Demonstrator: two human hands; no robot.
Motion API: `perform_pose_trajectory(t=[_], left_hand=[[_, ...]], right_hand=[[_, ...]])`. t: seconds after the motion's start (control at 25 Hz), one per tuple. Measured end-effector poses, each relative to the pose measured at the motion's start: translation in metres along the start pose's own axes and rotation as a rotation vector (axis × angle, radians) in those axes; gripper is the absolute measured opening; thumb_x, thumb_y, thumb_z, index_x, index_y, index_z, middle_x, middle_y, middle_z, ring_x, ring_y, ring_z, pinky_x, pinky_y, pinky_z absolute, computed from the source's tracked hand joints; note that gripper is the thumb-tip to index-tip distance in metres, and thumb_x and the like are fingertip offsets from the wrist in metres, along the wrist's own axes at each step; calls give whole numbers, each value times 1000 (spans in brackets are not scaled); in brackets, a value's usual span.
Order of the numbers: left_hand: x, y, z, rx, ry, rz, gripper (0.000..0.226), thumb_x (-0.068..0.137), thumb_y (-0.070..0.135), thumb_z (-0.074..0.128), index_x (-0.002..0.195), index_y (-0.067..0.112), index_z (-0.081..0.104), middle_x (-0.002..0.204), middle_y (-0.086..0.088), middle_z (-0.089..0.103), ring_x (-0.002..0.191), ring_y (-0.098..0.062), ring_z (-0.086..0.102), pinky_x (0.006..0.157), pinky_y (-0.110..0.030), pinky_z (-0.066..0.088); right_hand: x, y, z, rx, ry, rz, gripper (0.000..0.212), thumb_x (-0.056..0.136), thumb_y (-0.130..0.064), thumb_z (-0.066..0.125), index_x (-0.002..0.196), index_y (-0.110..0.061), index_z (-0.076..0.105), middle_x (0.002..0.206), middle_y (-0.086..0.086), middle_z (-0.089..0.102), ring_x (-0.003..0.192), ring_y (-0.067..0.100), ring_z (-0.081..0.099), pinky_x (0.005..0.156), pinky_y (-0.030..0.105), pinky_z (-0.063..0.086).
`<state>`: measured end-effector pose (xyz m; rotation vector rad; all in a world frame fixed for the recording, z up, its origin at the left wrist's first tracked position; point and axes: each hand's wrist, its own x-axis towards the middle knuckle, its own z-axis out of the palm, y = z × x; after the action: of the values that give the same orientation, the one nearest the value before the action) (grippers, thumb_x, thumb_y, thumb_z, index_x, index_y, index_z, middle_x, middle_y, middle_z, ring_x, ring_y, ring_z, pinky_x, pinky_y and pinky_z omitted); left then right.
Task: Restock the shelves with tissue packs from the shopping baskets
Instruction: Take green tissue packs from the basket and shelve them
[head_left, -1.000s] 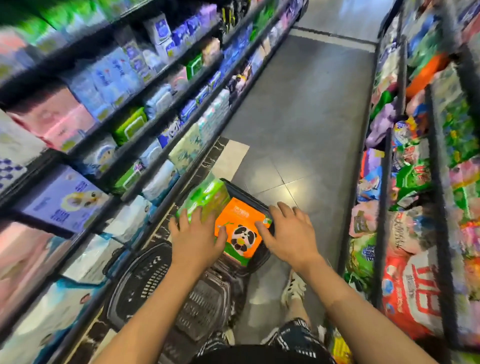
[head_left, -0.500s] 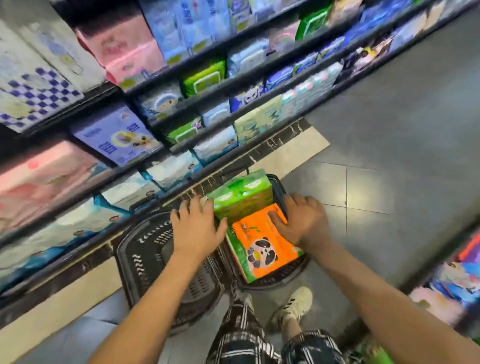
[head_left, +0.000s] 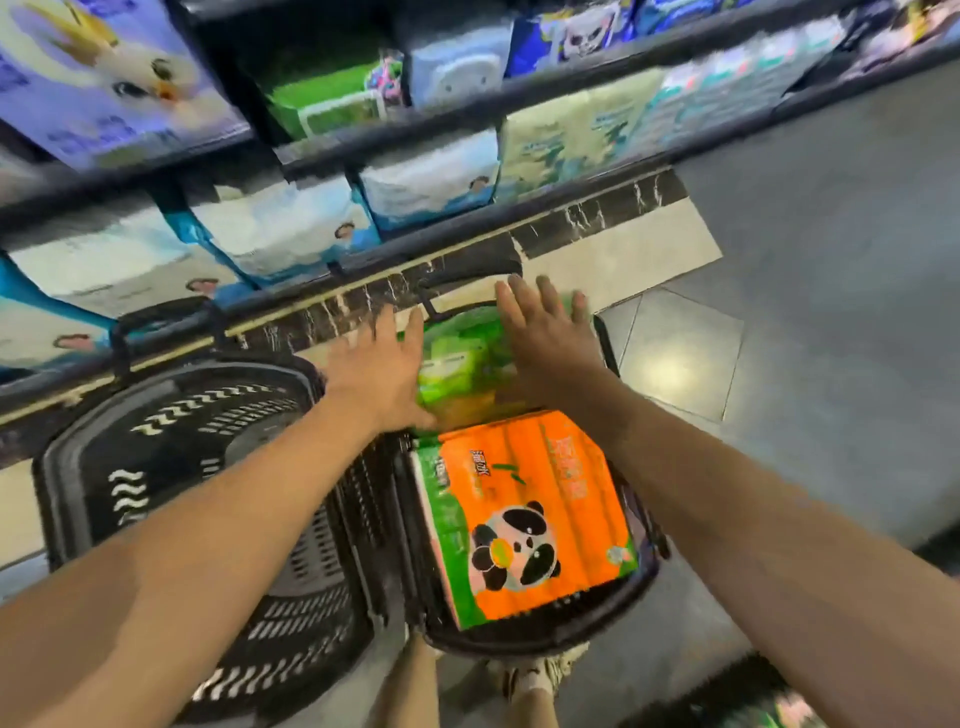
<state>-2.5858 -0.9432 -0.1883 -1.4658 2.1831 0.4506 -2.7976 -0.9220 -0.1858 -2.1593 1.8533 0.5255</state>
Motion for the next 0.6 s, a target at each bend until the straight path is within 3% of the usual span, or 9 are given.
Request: perform_pose_trajectory(t=[0.12, 0.24, 0.32, 0.44, 0.52, 0.6], left_hand=[[21, -7, 30, -58, -25, 36, 140, 59, 67, 82, 158, 20, -5, 163, -14, 12, 147, -36, 23, 110, -60, 33], [21, -9, 28, -168, 12, 80, 125, 61, 58, 83, 156, 19, 12, 147, -11, 32, 135, -32, 32, 96, -53, 48], [5, -1, 18, -237, 35, 97, 115, 63, 53, 83, 153, 17, 21, 138, -8, 33, 130, -28, 31, 87, -45, 52], [-34, 13, -9, -403, 124, 153, 106, 61, 44, 84, 147, 12, 31, 127, -7, 34, 123, -24, 29, 84, -45, 53], [-68, 30, -44, -487, 186, 155, 101, 63, 43, 84, 145, 15, 34, 124, -4, 34, 123, -23, 32, 81, -41, 53], [-111, 55, -87, -512, 284, 104, 92, 65, 42, 81, 141, 22, 34, 119, 1, 33, 118, -20, 37, 82, -37, 52]], right_hand=[[22, 10, 31, -80, -22, -30, 126, 62, -65, 80, 157, -18, 11, 161, 7, 25, 146, 37, 26, 110, 70, 23], [21, 13, 28, -120, -48, -53, 103, 65, -59, 77, 147, -20, 29, 146, 5, 45, 132, 34, 43, 103, 68, 30], [5, 16, 17, -72, -34, -43, 97, 66, -58, 77, 144, -24, 31, 142, 2, 47, 131, 31, 43, 104, 68, 29], [-38, 31, -16, 17, 65, -9, 95, 66, -58, 75, 146, -30, 33, 145, 0, 47, 136, 30, 39, 107, 71, 26], [-79, 40, -49, 96, 149, 150, 101, 64, -59, 78, 150, -32, 32, 151, 6, 41, 142, 35, 33, 108, 72, 25], [-130, 45, -80, 324, 278, 428, 108, 62, -54, 81, 153, -27, 29, 153, 17, 35, 140, 42, 34, 107, 64, 32]])
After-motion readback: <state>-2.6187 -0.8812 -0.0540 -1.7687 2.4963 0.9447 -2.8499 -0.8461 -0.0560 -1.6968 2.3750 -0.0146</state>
